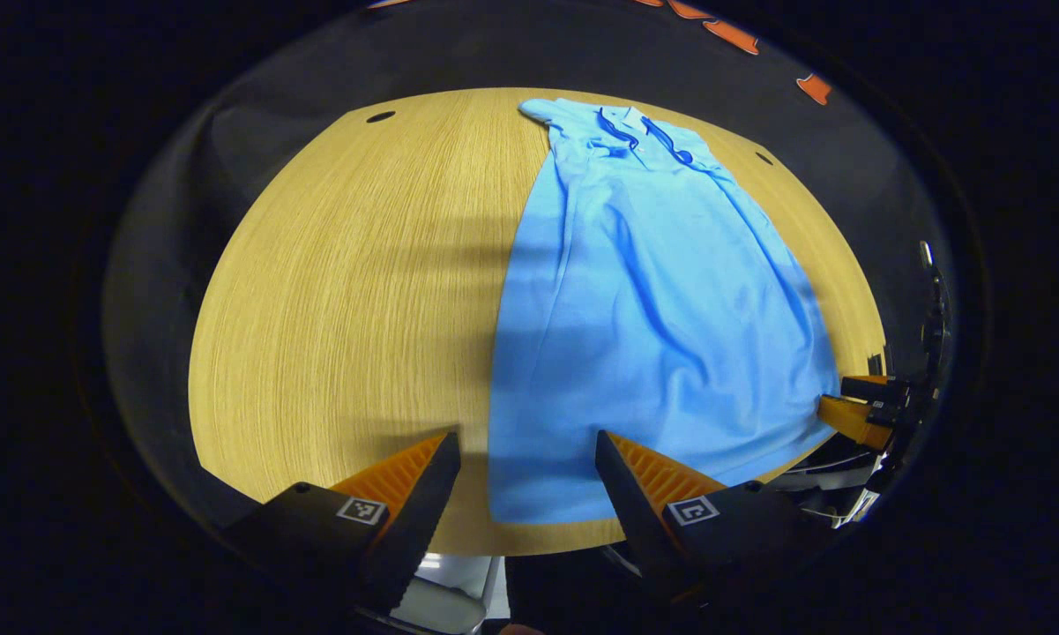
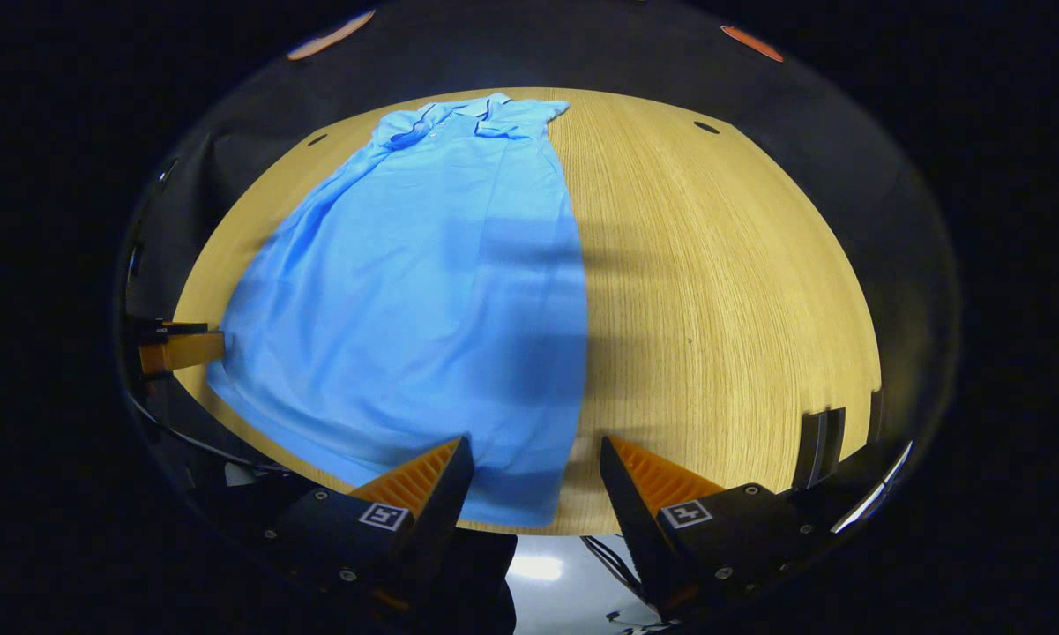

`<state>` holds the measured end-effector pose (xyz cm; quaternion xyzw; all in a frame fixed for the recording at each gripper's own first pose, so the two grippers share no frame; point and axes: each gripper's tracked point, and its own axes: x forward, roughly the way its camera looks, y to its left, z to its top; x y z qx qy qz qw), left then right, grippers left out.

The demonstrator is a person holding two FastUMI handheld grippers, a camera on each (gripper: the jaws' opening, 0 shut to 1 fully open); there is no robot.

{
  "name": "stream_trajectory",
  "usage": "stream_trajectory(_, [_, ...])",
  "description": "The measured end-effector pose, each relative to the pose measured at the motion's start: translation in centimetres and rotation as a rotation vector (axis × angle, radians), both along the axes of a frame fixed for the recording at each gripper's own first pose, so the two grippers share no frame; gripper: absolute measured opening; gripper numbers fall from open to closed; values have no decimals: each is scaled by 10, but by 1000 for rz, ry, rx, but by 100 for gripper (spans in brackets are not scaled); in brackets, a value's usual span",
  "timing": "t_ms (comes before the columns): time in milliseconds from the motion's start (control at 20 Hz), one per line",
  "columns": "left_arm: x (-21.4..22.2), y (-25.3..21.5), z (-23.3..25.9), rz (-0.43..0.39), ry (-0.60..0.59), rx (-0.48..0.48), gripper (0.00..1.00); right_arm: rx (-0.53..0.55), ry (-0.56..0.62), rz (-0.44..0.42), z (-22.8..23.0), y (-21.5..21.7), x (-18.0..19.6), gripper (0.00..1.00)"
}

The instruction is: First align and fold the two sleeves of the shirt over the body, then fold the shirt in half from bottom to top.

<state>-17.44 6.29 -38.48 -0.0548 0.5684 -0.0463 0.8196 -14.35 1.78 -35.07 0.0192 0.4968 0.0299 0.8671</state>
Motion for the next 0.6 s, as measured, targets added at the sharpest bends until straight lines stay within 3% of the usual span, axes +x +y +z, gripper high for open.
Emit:
stream_trajectory(200, [-3,2,-9,-11,14,46,98,6,13,-5,1,0,1,84])
stream_trajectory(300, [-3,-1,-8,-34,18,61,98,9,24,-5,1,4,2,74])
stream_trajectory(350, [-2,-5,-9,-37,24,58,99,11,26,0,1,6,2,60])
stream_trajectory(400, [-3,-10,-10,-46,20,55,87,17,25,6,2,9,4,55])
stream_trajectory(450, [-2,-16,-6,-64,10,50,79,23,21,2,2,11,6,31])
stream_trajectory(550, [-1,-26,-5,-61,-2,26,33,43,30,-9,3,13,8,10])
stream_trajectory(600, [-2,-28,-5,-54,5,18,10,74,32,-26,4,16,10,8])
